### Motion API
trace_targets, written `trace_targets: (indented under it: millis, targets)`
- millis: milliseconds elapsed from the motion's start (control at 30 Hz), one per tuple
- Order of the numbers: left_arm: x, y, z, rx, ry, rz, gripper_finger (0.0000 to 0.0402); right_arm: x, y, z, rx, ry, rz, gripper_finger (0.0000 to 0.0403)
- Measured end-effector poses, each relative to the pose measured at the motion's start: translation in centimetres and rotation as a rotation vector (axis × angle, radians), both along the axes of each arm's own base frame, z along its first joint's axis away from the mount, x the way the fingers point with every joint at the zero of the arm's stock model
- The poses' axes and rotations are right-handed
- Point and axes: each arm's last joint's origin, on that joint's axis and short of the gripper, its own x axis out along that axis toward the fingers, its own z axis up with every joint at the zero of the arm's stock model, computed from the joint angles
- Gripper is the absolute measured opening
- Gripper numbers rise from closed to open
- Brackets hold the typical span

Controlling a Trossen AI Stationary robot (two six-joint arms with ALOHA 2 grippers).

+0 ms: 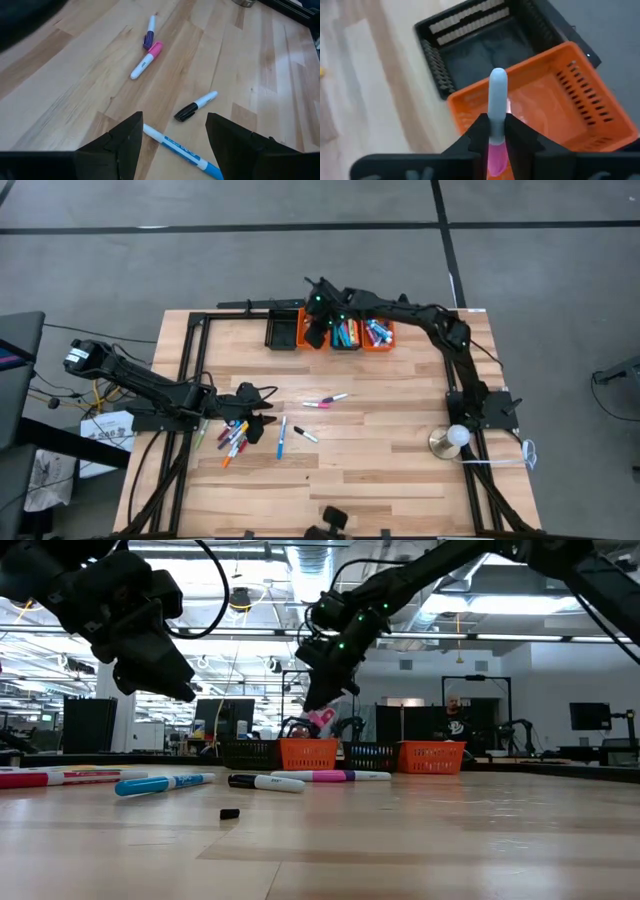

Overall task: Pick & Place Markers
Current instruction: Put the white pink highlighter pen into the left orange bin

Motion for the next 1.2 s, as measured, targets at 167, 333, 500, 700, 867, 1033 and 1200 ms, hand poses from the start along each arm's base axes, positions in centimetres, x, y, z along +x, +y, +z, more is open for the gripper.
trace_targets:
  millis: [167, 333, 500, 700, 867, 1033, 1200]
  targets:
    - [0.0, 0.0, 0.0, 0.000, 0.000, 0.000, 0.0214, -0.7, -1.1, -0.2, 0.004, 0.011, -0.027, 0.0089]
    - [0.0, 0.0, 0.0, 0.000, 0.000, 0.000, 0.0214, -0.9, -1.0, -0.3, 0.014, 0.046, -0.014, 0.0130]
    - [0.0, 0.0, 0.0, 0.000, 0.000, 0.000, 0.0214, -1.3, 0.6, -0.6, 0.080, 0.127, 0.050, 0.0151]
    - [0.0, 0.0, 0.0, 0.000, 0.000, 0.000, 0.0214, -0.6, 5.0, -1.0, 0.122, 0.245, 0.212, 0.0127]
    - [0.0, 0.0, 0.0, 0.000, 0.000, 0.000, 0.0214, 1.2, 10.4, -1.1, 0.077, 0.253, 0.387, 0.0106]
    - [0.0, 0.0, 0.0, 0.000, 0.000, 0.000, 0.0214, 2.3, 15.2, -1.0, 0.031, 0.243, 0.526, 0.0098]
    - [0.0, 0.0, 0.0, 0.000, 0.000, 0.000, 0.0214, 2.7, 17.6, -1.0, 0.014, 0.239, 0.577, 0.0097]
